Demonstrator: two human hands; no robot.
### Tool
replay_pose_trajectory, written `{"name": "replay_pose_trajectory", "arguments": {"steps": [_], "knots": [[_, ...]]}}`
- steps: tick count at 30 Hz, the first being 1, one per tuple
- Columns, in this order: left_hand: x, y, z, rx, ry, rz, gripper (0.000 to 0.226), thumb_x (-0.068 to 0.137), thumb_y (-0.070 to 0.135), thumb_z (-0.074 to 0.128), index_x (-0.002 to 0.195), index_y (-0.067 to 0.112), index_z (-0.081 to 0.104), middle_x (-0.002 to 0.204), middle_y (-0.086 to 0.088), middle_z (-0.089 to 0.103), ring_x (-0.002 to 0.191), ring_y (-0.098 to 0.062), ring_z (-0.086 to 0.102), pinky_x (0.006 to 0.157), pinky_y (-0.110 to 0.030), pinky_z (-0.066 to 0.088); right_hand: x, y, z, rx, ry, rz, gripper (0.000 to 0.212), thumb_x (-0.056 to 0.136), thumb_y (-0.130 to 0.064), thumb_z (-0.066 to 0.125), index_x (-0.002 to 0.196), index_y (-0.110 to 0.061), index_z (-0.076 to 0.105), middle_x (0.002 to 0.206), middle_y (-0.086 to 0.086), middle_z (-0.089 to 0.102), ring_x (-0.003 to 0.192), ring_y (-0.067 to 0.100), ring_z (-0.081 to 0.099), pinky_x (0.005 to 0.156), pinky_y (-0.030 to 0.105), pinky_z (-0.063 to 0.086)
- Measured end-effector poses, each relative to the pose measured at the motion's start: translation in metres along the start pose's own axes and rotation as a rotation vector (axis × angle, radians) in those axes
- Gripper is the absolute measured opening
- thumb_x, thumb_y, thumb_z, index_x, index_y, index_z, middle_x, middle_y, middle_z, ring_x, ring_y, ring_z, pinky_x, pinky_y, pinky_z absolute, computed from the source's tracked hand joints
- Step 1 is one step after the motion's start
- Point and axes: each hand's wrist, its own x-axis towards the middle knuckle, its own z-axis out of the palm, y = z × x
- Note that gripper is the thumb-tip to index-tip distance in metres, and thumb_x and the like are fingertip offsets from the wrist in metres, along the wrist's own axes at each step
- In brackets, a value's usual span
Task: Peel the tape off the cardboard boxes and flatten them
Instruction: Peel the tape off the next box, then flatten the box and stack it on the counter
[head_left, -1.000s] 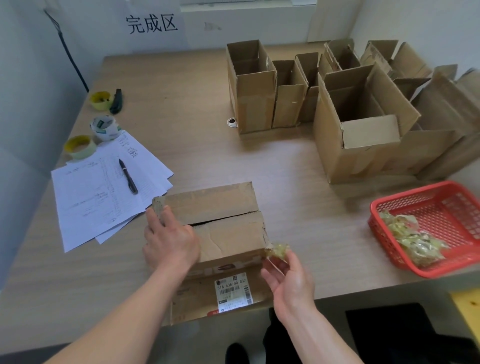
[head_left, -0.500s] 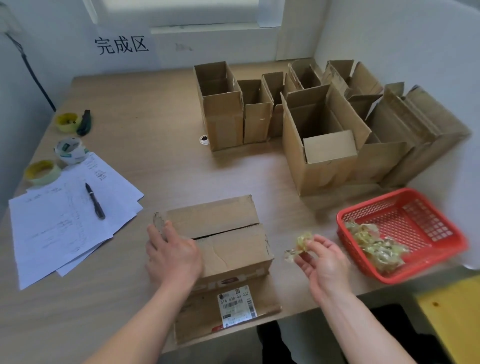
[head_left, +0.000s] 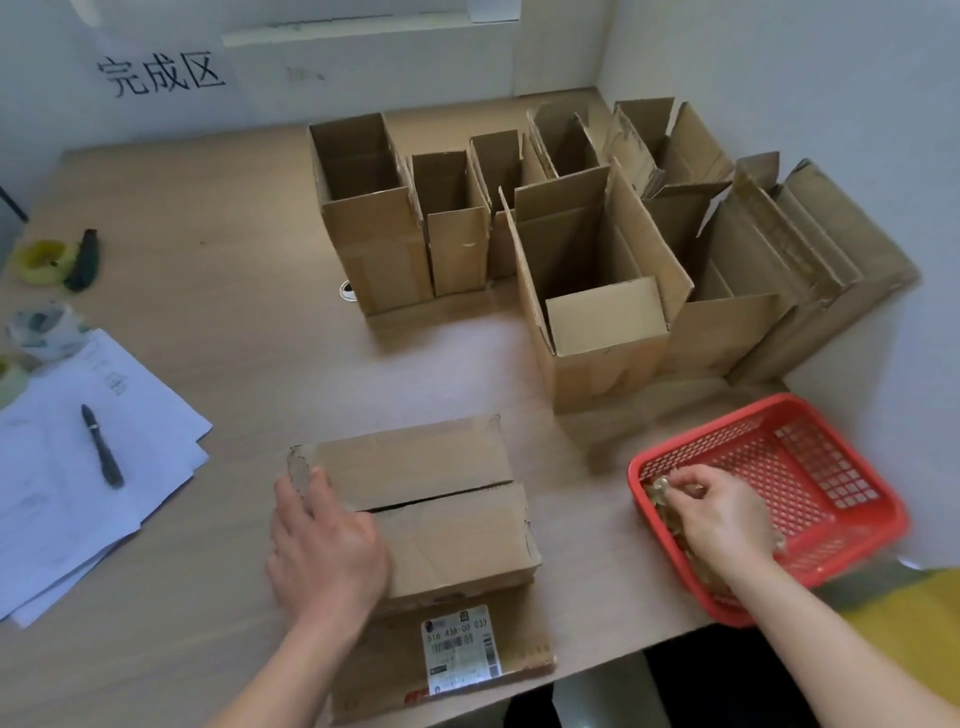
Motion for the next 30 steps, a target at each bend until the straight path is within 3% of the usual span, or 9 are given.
{"name": "replay_pose_trajectory", "arguments": {"steps": [3,6,10,17,19,21,23,25,30], "knots": [[0.003,0.001,0.002,-0.001,0.02,-0.021,0.058,0.095,0.018,0.045,0.151,0.014,0.032,0.163,-0.017,0.016,0.144,-0.038,0.028,0.11,-0.051,0.031,0.013,-0.003,0.003,0.009,-0.087,0.023,0.024,0.077,-0.029,0.081,0.063,-0.039,0.064,0.069,-0.016,0.065,0.075,0.016,0.064,0.07,0.032,0.047],[0.004,0.004,0.003,0.007,0.023,-0.025,0.058,0.095,0.017,0.045,0.151,0.013,0.032,0.163,-0.016,0.016,0.144,-0.038,0.028,0.109,-0.051,0.031,0.021,-0.005,0.008,-0.066,-0.098,0.018,0.025,0.078,-0.028,0.079,0.064,-0.039,0.062,0.069,-0.013,0.057,0.08,0.02,0.061,0.068,0.029,0.035],[0.001,0.008,0.002,-0.004,0.033,-0.029,0.059,0.095,0.016,0.046,0.152,0.013,0.031,0.164,-0.015,0.015,0.145,-0.037,0.027,0.11,-0.049,0.03,0.02,-0.01,0.018,-0.14,-0.073,0.019,0.018,0.083,-0.034,0.073,0.072,-0.031,0.059,0.086,0.001,0.07,0.087,0.031,0.065,0.066,0.032,0.032],[0.002,0.007,0.002,0.005,0.027,-0.022,0.061,0.096,0.02,0.045,0.154,0.016,0.028,0.165,-0.013,0.012,0.145,-0.035,0.027,0.11,-0.047,0.031,0.01,-0.061,0.042,0.251,-0.088,0.07,0.034,0.1,-0.03,0.05,0.075,-0.015,0.067,0.081,0.007,0.068,0.09,0.035,0.063,0.079,0.041,0.045],[0.003,0.004,0.002,0.001,0.019,-0.011,0.061,0.096,0.022,0.045,0.154,0.016,0.027,0.165,-0.013,0.012,0.145,-0.035,0.028,0.109,-0.047,0.032,0.009,-0.077,0.043,0.488,-0.16,0.204,0.027,0.097,-0.02,0.054,0.077,-0.017,0.071,0.087,0.009,0.071,0.093,0.032,0.066,0.091,0.048,0.051],[0.005,0.0,0.002,-0.011,0.006,-0.002,0.061,0.095,0.025,0.044,0.154,0.017,0.026,0.165,-0.013,0.012,0.145,-0.035,0.028,0.11,-0.046,0.032,0.004,-0.085,0.039,0.622,-0.141,0.289,0.017,0.091,-0.01,0.059,0.081,-0.018,0.071,0.088,0.008,0.072,0.083,0.025,0.068,0.086,0.045,0.056],[0.007,-0.004,0.002,-0.043,-0.011,0.01,0.061,0.096,0.026,0.043,0.154,0.019,0.026,0.165,-0.012,0.01,0.145,-0.034,0.026,0.112,-0.046,0.031,-0.004,-0.089,0.031,0.473,-0.045,0.134,0.014,0.088,-0.008,0.061,0.089,-0.018,0.071,0.091,0.002,0.072,0.075,0.015,0.064,0.077,0.03,0.053],[0.011,-0.009,0.002,-0.114,-0.03,0.024,0.061,0.096,0.025,0.044,0.154,0.019,0.025,0.165,-0.009,0.009,0.147,-0.031,0.023,0.114,-0.044,0.029,-0.016,-0.093,0.023,0.278,0.051,-0.145,0.017,0.086,-0.008,0.063,0.097,-0.018,0.073,0.094,-0.004,0.068,0.082,0.01,0.06,0.083,0.022,0.043],[0.019,-0.025,-0.009,-0.495,-0.036,0.027,0.072,0.089,0.018,0.058,0.153,0.014,0.026,0.158,-0.005,0.027,0.141,-0.02,0.031,0.11,-0.037,0.032,-0.064,-0.123,0.024,0.252,-0.059,-0.301,0.017,0.094,-0.026,0.061,0.102,-0.02,0.075,0.101,-0.003,0.07,0.091,0.015,0.064,0.086,0.032,0.049]]}}
